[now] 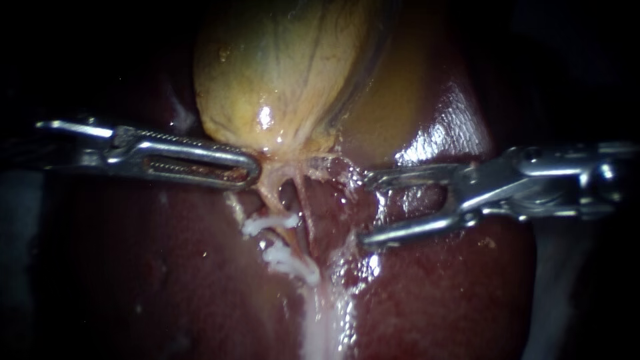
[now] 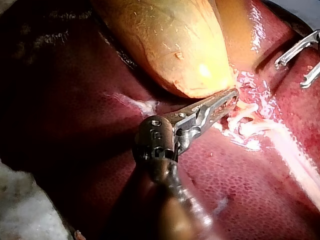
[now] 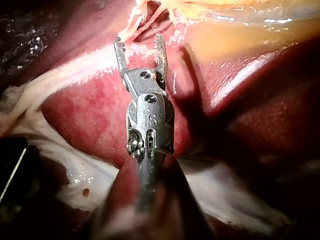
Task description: Going back third clip left tube
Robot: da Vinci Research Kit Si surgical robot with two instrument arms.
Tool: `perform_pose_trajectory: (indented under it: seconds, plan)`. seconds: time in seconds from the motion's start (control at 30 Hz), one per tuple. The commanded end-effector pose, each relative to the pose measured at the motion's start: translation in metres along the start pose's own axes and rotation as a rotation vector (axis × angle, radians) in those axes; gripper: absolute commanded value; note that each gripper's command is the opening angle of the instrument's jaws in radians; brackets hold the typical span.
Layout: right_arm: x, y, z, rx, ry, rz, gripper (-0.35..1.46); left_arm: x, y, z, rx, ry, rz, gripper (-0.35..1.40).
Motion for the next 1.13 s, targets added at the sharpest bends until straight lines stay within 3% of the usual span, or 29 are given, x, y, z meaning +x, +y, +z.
perform_pose_trajectory:
  seconds: [0.03, 0.3, 0.7, 1.13]
  plan:
    - [0.0000, 0.0000, -0.0001, 0.000, 0.000, -0.006, 0.50, 0.0000, 0.0000, 0.0001, 0.000, 0.000, 0.000, -0.35]
    - [-0.0001, -0.0003, -0.0001, 0.001, -0.001, -0.013, 0.50, -0.0003, -0.0007, 0.0013, 0.006, 0.003, 0.003, -0.35]
    - [0.0000, -0.0004, 0.0000, 0.001, 0.000, -0.013, 0.50, -0.0019, -0.0029, 0.0058, 0.010, -0.016, 0.022, -0.35]
    - [0.0000, -0.0006, 0.0000, -0.002, 0.000, -0.013, 0.50, -0.0018, -0.0033, 0.0059, 0.009, -0.018, 0.024, -0.35]
